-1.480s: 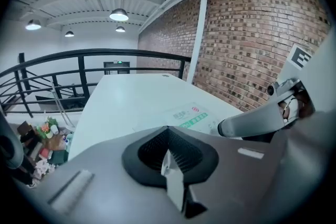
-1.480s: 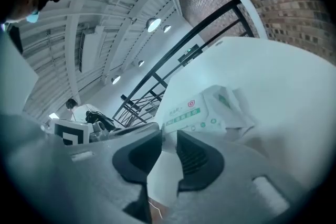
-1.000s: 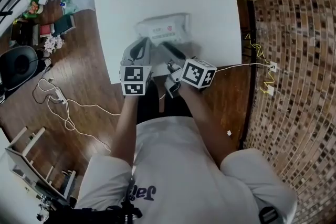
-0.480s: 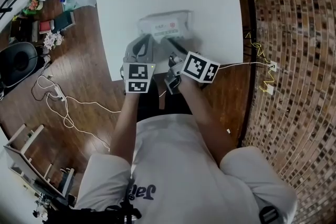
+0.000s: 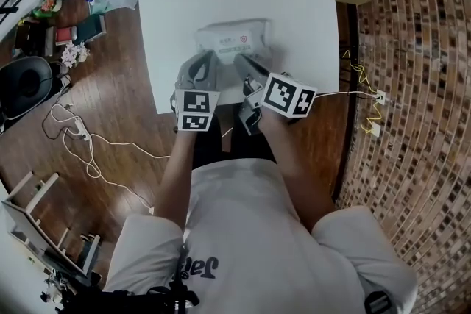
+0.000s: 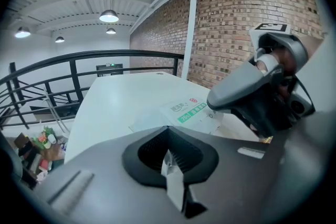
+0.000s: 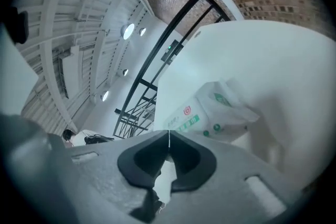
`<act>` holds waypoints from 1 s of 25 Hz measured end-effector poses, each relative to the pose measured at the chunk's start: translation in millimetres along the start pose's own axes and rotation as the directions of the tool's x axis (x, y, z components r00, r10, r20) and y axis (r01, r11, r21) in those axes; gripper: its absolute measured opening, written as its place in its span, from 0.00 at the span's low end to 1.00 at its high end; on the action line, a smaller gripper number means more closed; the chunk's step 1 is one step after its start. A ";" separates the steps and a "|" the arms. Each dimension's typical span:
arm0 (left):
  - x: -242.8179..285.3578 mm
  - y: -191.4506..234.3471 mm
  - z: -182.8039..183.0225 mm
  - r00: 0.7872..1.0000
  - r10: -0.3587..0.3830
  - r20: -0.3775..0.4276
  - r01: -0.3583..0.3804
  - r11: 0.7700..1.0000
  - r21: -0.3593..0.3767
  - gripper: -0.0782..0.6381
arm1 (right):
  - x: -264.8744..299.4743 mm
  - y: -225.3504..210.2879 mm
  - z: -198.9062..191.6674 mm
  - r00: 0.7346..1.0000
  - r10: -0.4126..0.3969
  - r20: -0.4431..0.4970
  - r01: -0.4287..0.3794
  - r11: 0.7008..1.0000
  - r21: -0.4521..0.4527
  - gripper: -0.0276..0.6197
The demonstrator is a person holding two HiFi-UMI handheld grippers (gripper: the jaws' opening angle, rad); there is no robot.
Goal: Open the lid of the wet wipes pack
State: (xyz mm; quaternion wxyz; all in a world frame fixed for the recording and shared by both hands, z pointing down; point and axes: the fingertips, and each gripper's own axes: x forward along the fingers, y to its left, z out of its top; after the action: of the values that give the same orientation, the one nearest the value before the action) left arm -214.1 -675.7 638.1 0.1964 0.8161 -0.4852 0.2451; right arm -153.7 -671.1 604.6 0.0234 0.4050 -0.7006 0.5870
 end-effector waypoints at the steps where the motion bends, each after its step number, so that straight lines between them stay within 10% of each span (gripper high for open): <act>1: -0.3 -0.1 -0.2 1.000 0.000 0.000 0.000 1.000 -0.002 0.13 | -0.9 -5.2 -8.1 1.000 -0.004 -0.016 0.004 1.000 0.023 0.06; 12: 0.4 1.4 1.3 1.000 -0.013 0.020 0.013 1.000 -0.007 0.13 | 17.0 -18.6 -15.8 0.999 0.027 0.021 -0.031 0.981 0.193 0.18; 25: 4.2 -5.1 -1.7 1.000 -0.032 0.001 0.031 0.999 0.041 0.13 | 12.4 -12.6 -2.8 1.000 -0.003 0.000 0.003 0.990 0.142 0.05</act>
State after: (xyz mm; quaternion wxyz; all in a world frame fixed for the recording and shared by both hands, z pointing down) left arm -208.2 -675.4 641.6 0.1828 0.8277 -0.4673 0.2512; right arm -155.7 -675.3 621.8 -0.0046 0.4066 -0.6564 0.6354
